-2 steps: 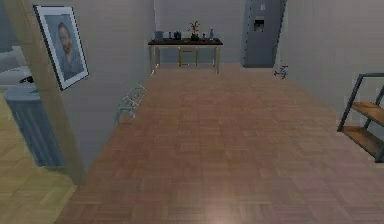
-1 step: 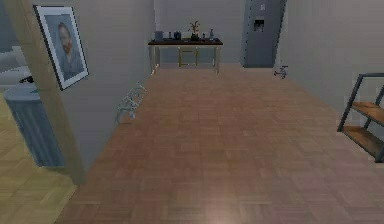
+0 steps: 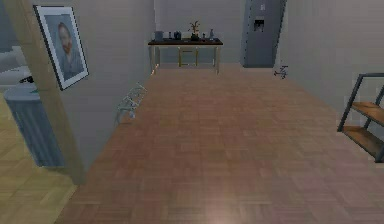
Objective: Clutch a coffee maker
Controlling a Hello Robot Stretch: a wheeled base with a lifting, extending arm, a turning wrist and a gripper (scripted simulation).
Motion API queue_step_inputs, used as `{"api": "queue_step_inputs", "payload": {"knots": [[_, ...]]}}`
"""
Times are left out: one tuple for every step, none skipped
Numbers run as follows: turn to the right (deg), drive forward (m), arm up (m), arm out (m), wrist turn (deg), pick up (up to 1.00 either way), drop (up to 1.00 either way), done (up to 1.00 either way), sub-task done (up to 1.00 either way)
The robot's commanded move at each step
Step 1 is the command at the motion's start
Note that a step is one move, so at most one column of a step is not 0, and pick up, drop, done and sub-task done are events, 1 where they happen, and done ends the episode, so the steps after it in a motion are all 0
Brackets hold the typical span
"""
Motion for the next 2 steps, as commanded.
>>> {"api": "queue_step_inputs", "payload": {"knots": [[0.0, 0.00, 0.00, 0.00, 45.0, 0.00, 0.00, 0.00, 0.00], [0.0, 0.00, 0.00, 0.00, 45.0, 0.00, 0.00, 0.00, 0.00]]}}
